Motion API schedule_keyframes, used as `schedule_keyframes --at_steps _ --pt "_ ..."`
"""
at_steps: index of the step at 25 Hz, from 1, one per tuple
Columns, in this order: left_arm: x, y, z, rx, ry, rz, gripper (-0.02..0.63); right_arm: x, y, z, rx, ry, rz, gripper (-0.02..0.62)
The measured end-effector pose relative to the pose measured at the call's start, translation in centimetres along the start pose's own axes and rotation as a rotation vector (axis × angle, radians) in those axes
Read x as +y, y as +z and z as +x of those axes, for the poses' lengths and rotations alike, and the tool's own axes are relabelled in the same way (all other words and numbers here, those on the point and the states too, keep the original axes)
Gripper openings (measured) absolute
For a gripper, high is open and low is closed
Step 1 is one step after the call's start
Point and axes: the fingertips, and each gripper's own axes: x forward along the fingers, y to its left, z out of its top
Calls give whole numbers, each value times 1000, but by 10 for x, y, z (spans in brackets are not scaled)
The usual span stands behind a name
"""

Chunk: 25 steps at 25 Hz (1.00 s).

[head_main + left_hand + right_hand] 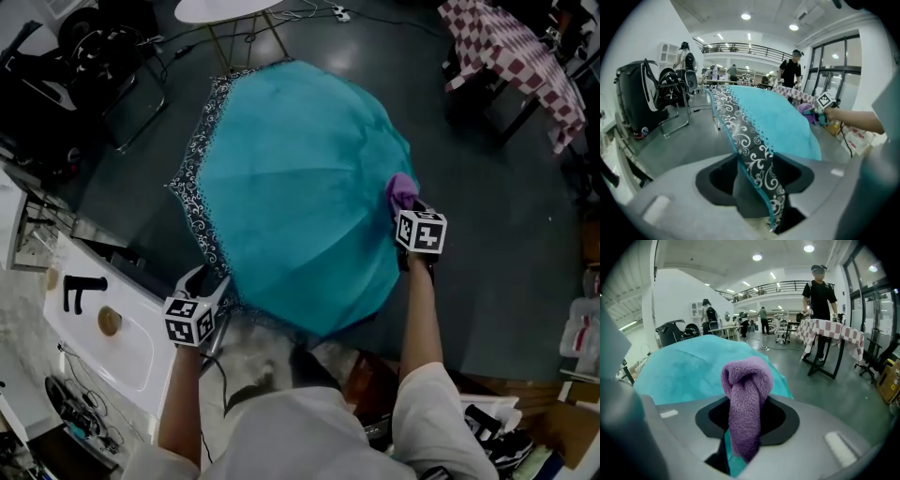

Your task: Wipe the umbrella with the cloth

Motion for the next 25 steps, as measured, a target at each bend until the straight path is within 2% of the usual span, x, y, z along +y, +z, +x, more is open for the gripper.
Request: schedule_keyframes --at_steps 5,10,20,25 --pt "-3 2 9 -2 -25 11 225 13 -7 21 26 41 43 135" --pt "1 1 8 -21 -59 -2 205 46 -7 16 19 53 24 135" --pt "-8 3 -5 -39 -122 52 169 144 11 -23 -32 138 -27 135" --pt "-11 3 -15 -64 -138 68 167 193 13 -27 -25 178 -101 137"
